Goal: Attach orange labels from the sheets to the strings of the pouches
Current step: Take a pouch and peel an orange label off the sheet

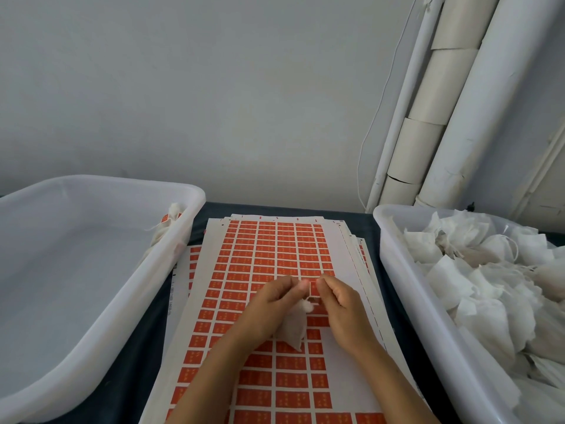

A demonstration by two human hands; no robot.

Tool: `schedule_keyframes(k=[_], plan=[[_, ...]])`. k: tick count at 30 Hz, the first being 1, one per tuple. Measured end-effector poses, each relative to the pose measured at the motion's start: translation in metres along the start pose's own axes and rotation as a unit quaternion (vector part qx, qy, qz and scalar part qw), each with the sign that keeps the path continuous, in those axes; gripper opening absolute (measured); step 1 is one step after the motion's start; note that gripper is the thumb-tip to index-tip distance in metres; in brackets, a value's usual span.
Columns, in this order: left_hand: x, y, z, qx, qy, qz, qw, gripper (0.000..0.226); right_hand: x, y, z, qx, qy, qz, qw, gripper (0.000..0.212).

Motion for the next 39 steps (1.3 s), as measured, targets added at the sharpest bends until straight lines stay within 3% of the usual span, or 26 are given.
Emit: schedule_keyframes(k=[1,2,5,8,10,15,19,26,32,39], plan=[[0.003,-0.002,-0.001,-0.035,-0.009,-0.049,0.998,0.014,0.001,-0.002,0.000,-0.009,0.009,-0.001,1.000,0.027],[0.005,-0.005,-0.003,-0.080,-0.017,-0.079,0.993,0.030,0.002,-0.003,0.000,-0.023,0.019,-0.008,1.000,0.032],[0.011,-0.017,-0.005,-0.140,-0.036,-0.068,0.987,0.049,0.002,-0.002,-0.002,-0.034,0.045,-0.078,0.995,0.038],[0.016,-0.024,-0.006,-0.132,-0.041,-0.076,0.987,0.043,0.004,0.003,-0.002,0.009,0.073,-0.147,0.986,0.030],[0.019,-0.028,-0.007,-0.141,-0.047,-0.088,0.985,0.039,0.006,0.006,-0.002,0.044,0.083,-0.168,0.981,0.040],[0.021,-0.032,-0.005,-0.147,-0.036,-0.074,0.986,0.021,0.004,0.009,-0.003,0.055,0.083,-0.154,0.983,0.030],[0.016,-0.032,0.000,-0.168,-0.039,-0.020,0.985,0.011,-0.001,0.006,-0.009,0.037,0.096,-0.119,0.988,0.025],[0.012,-0.058,0.044,-0.191,-0.049,0.116,0.973,0.013,-0.030,-0.002,-0.052,-0.063,0.123,-0.014,0.990,0.027],[0.024,-0.132,0.098,-0.216,-0.091,0.263,0.936,0.013,-0.078,0.018,-0.119,-0.138,0.076,-0.009,0.987,0.022],[0.052,-0.209,0.090,-0.192,-0.143,0.295,0.925,0.015,-0.122,0.084,-0.152,-0.180,0.008,-0.046,0.982,0.019]])
Point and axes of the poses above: each hand's wrist, its own x-axis away from the middle knuckle, its own y-axis out of the palm, z = x × y, the point moved 4 cm from there along -x, towards the middle knuckle, and after that the axes turned 11 degrees about -z, right-handed, at the moved point
